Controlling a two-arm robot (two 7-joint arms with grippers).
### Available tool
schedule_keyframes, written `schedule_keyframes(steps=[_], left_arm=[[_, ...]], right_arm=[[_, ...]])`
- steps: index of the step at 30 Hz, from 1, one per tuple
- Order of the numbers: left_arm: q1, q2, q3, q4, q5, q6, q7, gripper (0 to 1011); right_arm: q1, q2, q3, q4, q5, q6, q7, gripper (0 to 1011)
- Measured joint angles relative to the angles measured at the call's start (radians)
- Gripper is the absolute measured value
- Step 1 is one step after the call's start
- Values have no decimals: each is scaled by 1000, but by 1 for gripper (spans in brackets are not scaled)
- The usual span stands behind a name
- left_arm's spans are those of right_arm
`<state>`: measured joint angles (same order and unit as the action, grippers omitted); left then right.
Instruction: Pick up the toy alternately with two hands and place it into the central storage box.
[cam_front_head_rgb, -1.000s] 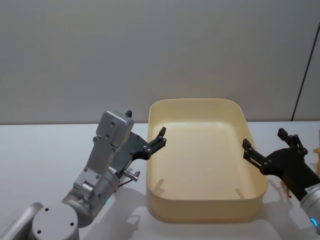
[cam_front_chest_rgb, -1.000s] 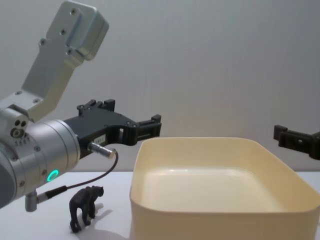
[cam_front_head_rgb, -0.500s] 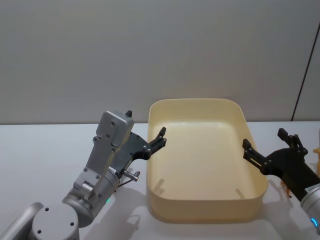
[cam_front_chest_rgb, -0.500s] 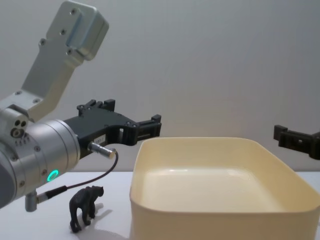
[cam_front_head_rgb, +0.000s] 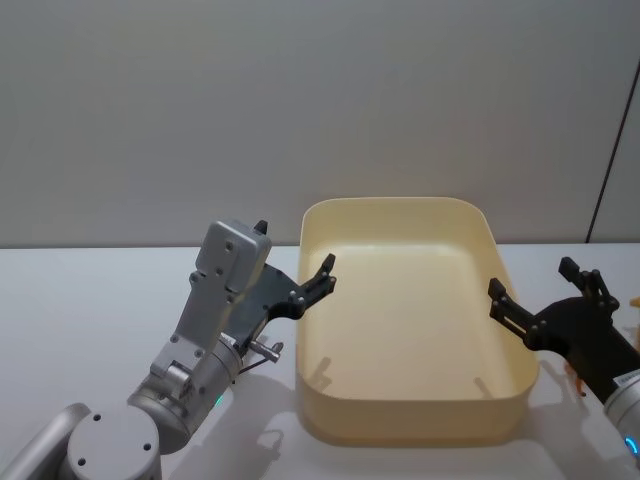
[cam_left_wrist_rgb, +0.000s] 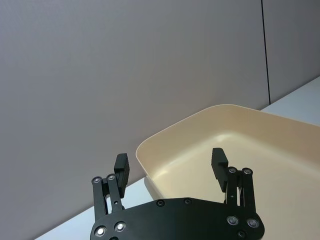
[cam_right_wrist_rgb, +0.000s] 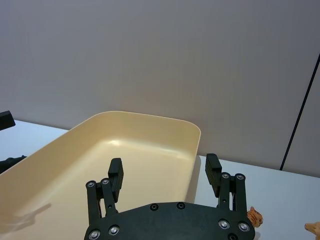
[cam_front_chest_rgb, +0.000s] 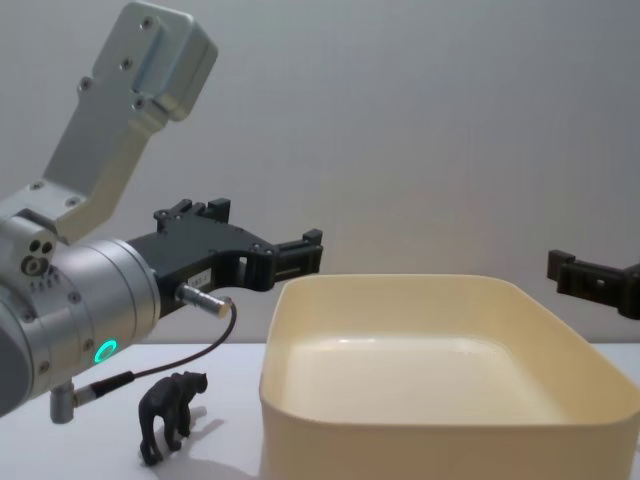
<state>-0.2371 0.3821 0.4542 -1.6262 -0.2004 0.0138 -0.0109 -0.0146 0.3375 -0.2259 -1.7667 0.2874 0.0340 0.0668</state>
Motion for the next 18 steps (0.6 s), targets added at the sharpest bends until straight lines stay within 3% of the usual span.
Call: schedule_keyframes(steps=[18], left_arm=[[0, 0, 0, 0, 0, 0, 0, 1001]], right_arm=[[0, 0, 0, 0, 0, 0, 0, 1001]])
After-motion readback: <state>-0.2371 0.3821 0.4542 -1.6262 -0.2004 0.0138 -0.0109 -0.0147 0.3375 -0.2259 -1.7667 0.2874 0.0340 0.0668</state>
